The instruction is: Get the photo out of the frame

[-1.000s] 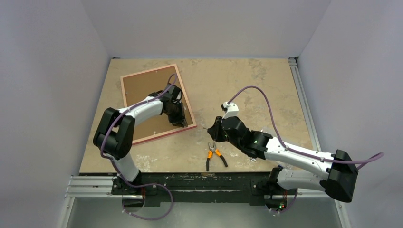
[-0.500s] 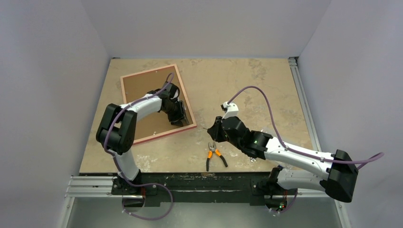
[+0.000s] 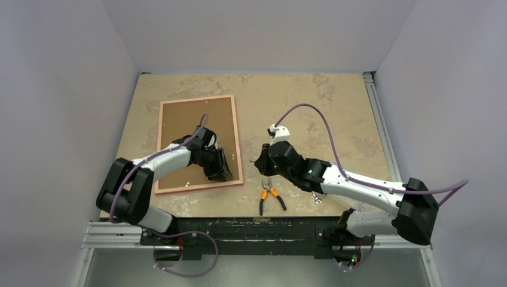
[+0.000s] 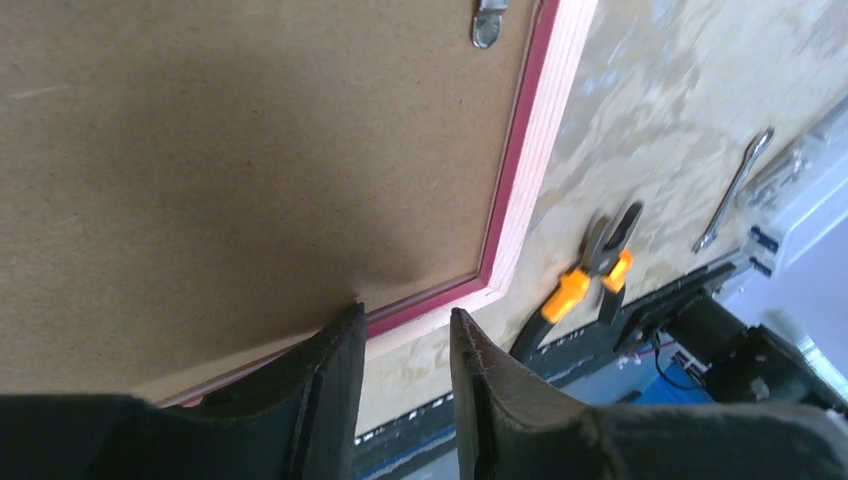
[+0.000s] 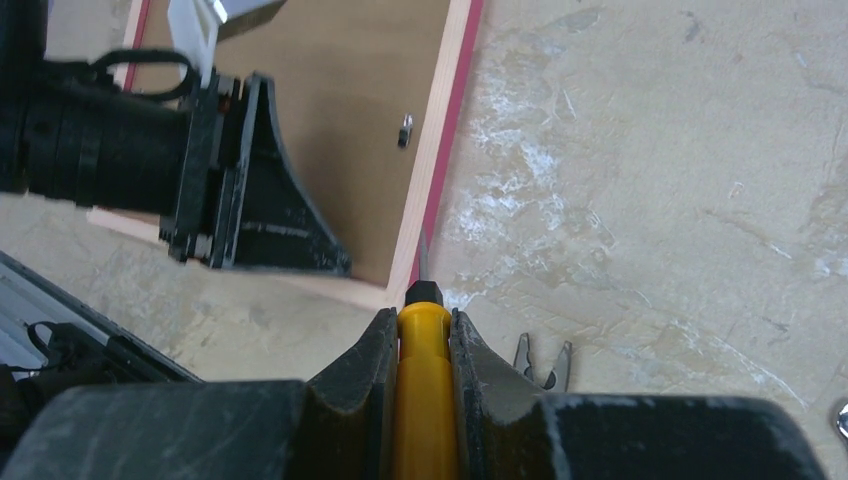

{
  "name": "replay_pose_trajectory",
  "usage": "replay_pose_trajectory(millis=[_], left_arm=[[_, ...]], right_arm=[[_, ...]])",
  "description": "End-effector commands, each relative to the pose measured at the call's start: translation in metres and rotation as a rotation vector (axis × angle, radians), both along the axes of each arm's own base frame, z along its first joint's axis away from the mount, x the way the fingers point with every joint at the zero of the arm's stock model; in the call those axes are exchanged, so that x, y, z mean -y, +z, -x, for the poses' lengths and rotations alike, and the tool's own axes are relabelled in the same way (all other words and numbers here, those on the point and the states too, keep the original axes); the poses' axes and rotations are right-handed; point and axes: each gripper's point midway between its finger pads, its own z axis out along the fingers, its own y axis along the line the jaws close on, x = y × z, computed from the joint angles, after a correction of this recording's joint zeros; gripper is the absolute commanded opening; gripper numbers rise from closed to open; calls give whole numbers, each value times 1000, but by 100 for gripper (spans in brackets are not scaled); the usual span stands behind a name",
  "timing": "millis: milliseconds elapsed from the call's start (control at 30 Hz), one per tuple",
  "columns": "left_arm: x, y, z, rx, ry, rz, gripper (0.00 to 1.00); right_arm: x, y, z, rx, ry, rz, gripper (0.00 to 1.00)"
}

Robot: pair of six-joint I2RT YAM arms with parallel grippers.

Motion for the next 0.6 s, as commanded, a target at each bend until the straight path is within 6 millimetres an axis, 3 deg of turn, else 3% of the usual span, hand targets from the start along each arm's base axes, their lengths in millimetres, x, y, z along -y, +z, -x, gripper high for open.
replay_pose_trajectory(millis=[0, 200, 433, 567], left_arm=[[-2, 2, 39, -51, 2, 64, 36], [-10, 17, 60, -11, -28, 87, 39], [-13, 77, 41, 181, -33, 144, 53], [-30, 80, 42, 197, 43, 113, 57]], right_arm=[[-22, 28, -16, 37, 20, -13, 0], [-43, 18, -43, -8, 16, 98, 0], [-72, 14, -90, -40, 37, 203, 0], [-79, 6, -119, -44, 41, 263, 0]])
